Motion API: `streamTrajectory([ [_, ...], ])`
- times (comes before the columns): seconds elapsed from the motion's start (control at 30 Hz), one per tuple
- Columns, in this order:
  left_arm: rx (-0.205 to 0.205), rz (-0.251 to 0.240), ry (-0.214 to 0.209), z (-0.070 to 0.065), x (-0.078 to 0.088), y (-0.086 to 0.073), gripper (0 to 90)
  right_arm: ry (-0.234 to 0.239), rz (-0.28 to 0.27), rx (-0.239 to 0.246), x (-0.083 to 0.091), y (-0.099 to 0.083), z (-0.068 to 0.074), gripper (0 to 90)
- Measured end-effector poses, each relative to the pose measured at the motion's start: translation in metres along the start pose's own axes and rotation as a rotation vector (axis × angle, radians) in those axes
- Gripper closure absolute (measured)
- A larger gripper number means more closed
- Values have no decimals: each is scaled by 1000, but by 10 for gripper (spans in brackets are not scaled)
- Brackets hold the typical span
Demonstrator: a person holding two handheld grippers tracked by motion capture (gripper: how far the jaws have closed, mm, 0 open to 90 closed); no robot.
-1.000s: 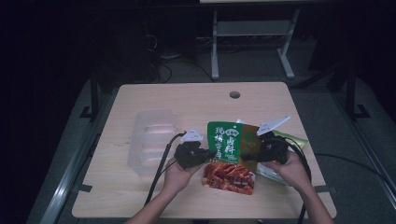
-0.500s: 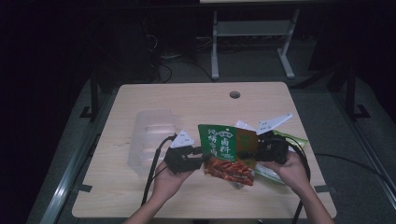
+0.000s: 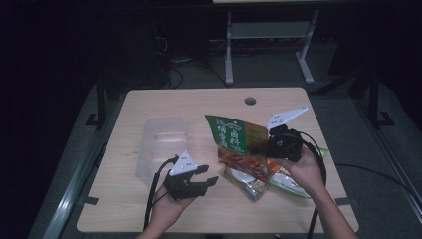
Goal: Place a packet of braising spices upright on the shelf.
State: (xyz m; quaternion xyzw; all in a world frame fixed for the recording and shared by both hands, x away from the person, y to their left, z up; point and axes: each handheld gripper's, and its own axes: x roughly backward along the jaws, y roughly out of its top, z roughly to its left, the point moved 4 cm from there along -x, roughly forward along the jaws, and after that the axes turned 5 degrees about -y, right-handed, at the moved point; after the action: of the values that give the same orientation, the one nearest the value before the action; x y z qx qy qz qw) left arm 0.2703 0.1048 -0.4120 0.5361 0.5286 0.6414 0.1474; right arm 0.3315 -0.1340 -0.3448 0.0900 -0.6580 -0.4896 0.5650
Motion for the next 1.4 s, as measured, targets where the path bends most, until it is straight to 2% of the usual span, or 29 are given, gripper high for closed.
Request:
streamTrajectory([
  [0.2, 2, -1, -19, -5, -4, -13, 477, 3, 12, 24, -12, 24, -3, 893],
  [0.3, -7, 7, -34, -8, -6, -17, 471, -9, 21, 55, -19, 40, 1, 893],
  [0.37, -23, 15, -36, -9, -7, -19, 470, 2, 19, 81, -24, 57, 6, 893],
  [0.4, -29, 16, -33, -10, -8, -20, 470, 2, 19, 81, -24, 57, 6, 893],
  [0.47, -24, 20, -42, -12, -10, -21, 465, 4, 7, 126, -29, 71, 8, 893],
  [0.5, -33, 21, -41, -12, -10, -21, 461, 11, 10, 116, -30, 76, 12, 893],
  [0.6, -50, 27, -51, -16, -12, -23, 454, 14, -4, 159, -37, 92, 19, 893],
  [0.67, -62, 30, -60, -18, -14, -24, 451, 20, -8, 159, -43, 102, 25, 893],
  [0.77, -64, 28, -65, -20, -15, -26, 444, 44, -23, 182, -59, 119, 31, 893],
  [0.9, -79, 36, -67, -20, -15, -28, 442, 59, -33, 185, -72, 129, 37, 893],
  [0.97, -75, 31, -68, -21, -16, -29, 441, 75, -39, 181, -86, 137, 41, 893],
  [1.1, -76, 22, -68, -21, -15, -29, 440, 79, -33, 184, -99, 144, 44, 893],
  [1.2, -76, 18, -70, -20, -14, -30, 440, 87, -30, 166, -111, 151, 51, 893],
  [1.23, -77, 18, -71, -20, -14, -30, 440, 85, -36, 182, -115, 153, 51, 893],
  [1.4, -77, 21, -78, -22, -14, -31, 435, 104, -38, 151, -134, 157, 56, 893],
])
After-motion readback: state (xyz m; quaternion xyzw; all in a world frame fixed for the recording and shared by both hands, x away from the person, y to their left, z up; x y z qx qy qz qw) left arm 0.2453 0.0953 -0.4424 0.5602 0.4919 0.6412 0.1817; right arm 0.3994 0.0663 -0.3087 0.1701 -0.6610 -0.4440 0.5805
